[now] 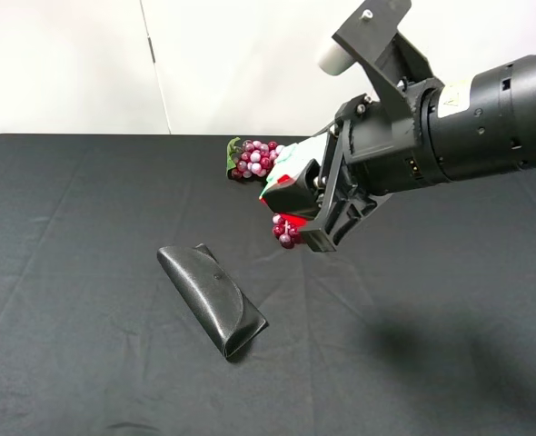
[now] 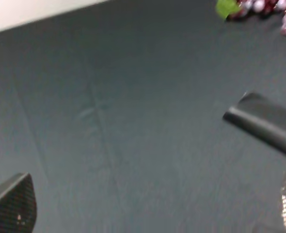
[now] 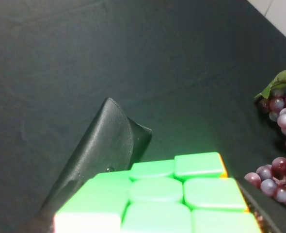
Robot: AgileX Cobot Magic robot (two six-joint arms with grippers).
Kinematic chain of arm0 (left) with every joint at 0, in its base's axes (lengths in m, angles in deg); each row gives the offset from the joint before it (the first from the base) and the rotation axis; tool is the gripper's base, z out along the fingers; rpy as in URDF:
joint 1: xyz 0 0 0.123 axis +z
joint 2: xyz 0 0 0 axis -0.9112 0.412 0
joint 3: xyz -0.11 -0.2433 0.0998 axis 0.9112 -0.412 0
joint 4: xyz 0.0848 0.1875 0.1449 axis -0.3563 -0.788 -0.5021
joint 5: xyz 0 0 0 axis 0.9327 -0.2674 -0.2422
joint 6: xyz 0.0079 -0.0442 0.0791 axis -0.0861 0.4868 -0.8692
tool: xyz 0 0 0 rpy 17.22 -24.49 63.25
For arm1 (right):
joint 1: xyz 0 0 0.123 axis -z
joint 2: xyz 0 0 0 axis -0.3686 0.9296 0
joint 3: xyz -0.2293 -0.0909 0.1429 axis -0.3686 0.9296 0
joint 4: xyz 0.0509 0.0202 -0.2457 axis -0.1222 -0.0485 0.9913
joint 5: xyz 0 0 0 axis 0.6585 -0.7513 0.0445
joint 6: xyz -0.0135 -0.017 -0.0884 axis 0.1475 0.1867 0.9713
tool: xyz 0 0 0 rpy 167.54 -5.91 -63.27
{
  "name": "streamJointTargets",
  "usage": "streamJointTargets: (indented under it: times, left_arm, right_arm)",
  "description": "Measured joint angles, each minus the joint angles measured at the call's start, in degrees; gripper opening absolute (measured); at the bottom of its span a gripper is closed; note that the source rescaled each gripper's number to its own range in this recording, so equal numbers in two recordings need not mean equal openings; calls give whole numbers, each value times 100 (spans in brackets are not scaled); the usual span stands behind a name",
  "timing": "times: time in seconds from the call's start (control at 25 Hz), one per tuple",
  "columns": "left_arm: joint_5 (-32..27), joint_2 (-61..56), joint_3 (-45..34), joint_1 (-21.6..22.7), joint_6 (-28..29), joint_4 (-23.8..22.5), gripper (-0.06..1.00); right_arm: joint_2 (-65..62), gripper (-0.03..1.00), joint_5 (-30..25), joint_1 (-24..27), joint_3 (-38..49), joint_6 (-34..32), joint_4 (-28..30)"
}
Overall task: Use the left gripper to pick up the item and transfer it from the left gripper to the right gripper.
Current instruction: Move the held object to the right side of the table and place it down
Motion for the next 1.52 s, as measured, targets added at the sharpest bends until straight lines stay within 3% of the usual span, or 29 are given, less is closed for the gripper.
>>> streamJointTargets:
  times: [0.24,0.4,0.68,0.92,1.52]
  left_arm:
    - [-63,-1364,-1387,0,122,290,100]
    - [-82,-2040,-1906,0,128,476,100]
    - [-34,-2565,-2201,0,134,521,98]
    - [173,-2777,-2595,0,116,846,97]
    - [265,-2820,-2604,0,100,1028,97]
  right_arm:
    - [0,0,0,0,0,-21,0]
    - [0,0,2,0,0,-21,0]
    - [0,0,2,0,0,-26,0]
    - [0,0,2,0,0,-41,-19]
    - [0,0,-38,0,0,-147,-38]
